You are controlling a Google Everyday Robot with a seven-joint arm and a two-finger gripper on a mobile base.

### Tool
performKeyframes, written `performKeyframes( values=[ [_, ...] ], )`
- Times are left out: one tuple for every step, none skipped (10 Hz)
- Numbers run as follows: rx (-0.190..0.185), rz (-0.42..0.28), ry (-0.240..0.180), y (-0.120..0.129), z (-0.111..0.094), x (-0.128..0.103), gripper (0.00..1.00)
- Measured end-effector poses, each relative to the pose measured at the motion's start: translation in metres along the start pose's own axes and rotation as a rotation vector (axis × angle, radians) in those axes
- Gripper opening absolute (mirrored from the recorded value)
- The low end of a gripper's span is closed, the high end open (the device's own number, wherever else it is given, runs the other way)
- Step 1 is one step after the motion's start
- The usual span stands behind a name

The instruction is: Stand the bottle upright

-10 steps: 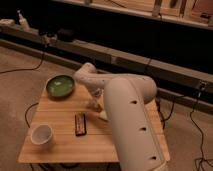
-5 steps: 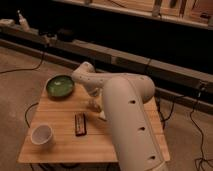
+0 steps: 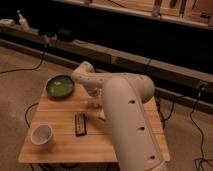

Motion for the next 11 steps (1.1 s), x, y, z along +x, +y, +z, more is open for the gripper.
performKeyframes(
  values=[
    [0.005, -0.001, -0.005, 0.0, -0.002, -0.001, 0.41],
    [0.007, 0.007, -0.018, 0.002, -0.002, 0.002, 0.41],
    [0.007, 0.024, -0.04, 0.006, -0.002, 0.007, 0.41],
    [0.006, 0.056, -0.092, 0.013, 0.001, 0.015, 0.41],
    [0.013, 0.091, -0.171, 0.02, 0.003, 0.024, 0.41],
    [0.025, 0.109, -0.237, 0.024, 0.005, 0.029, 0.41],
    [0.054, 0.132, -0.347, 0.028, 0.006, 0.034, 0.41],
    [0.093, 0.145, -0.454, 0.03, 0.003, 0.037, 0.41],
    [0.142, 0.158, -0.566, 0.034, -0.001, 0.047, 0.41],
    [0.192, 0.167, -0.653, 0.04, -0.005, 0.063, 0.41],
    [0.224, 0.172, -0.706, 0.048, -0.007, 0.079, 0.41]
  ],
)
